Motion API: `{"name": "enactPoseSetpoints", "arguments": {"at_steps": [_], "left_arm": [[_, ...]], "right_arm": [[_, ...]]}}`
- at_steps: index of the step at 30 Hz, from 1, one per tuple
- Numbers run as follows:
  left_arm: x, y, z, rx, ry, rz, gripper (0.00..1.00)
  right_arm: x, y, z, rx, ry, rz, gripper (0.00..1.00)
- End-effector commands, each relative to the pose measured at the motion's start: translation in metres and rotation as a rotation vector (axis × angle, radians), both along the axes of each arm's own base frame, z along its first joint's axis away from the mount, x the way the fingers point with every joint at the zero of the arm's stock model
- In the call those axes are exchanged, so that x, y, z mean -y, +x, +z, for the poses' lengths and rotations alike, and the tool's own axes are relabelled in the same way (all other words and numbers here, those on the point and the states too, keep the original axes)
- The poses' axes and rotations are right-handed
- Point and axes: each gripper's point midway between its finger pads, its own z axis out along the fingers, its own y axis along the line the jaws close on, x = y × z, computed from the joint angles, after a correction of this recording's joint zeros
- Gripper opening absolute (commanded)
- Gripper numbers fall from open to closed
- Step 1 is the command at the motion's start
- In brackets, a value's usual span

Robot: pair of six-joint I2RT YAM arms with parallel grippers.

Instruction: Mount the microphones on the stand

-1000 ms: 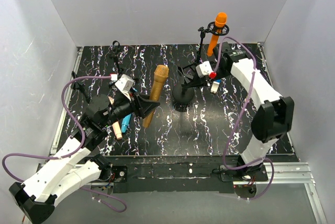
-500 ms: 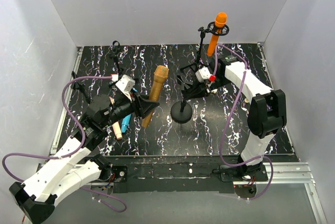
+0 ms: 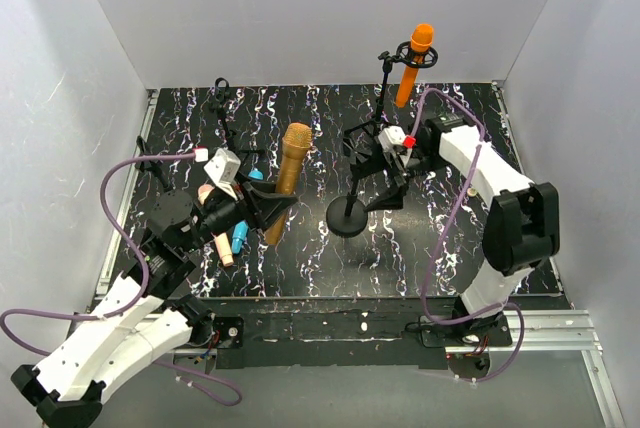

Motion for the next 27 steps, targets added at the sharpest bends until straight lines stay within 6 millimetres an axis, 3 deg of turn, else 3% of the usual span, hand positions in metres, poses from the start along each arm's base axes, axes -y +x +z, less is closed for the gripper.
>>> {"name": "enactPoseSetpoints", "arguments": {"at_steps": [1, 4, 7, 11, 16, 21, 27], "left_arm": [[-0.003, -0.005, 0.004, 0.01, -0.015, 0.0, 0.0], [-0.007, -0.008, 0.006, 0.019, -0.022, 0.003, 0.0], [-0.01, -0.011, 0.008, 0.027, -0.031, 0.008, 0.0], [-0.008, -0.012, 0.009, 0.032, -0.043, 0.001, 0.0], [-0.003, -0.014, 0.014, 0.016, -0.049, -0.027, 0.0], [-0.011, -0.016, 0.013, 0.021, -0.063, -0.001, 0.0], [-0.01, -0.013, 0.009, 0.017, -0.049, 0.003, 0.0]], "right_arm": [[0.015, -0.021, 0.003, -0.163, -0.116, -0.079, 0.87], [0.023, -0.019, -0.012, -0.135, -0.182, -0.183, 0.88], [0.032, -0.017, -0.014, -0.092, -0.206, -0.327, 0.89], [0.035, 0.003, -0.014, -0.055, -0.175, -0.499, 0.96], [0.024, 0.011, -0.003, -0.198, -0.182, -0.461, 0.92], [0.027, 0.015, -0.015, -0.143, -0.127, -0.554, 0.94], [0.032, 0.026, -0.004, -0.09, -0.033, -0.705, 0.94]]}}
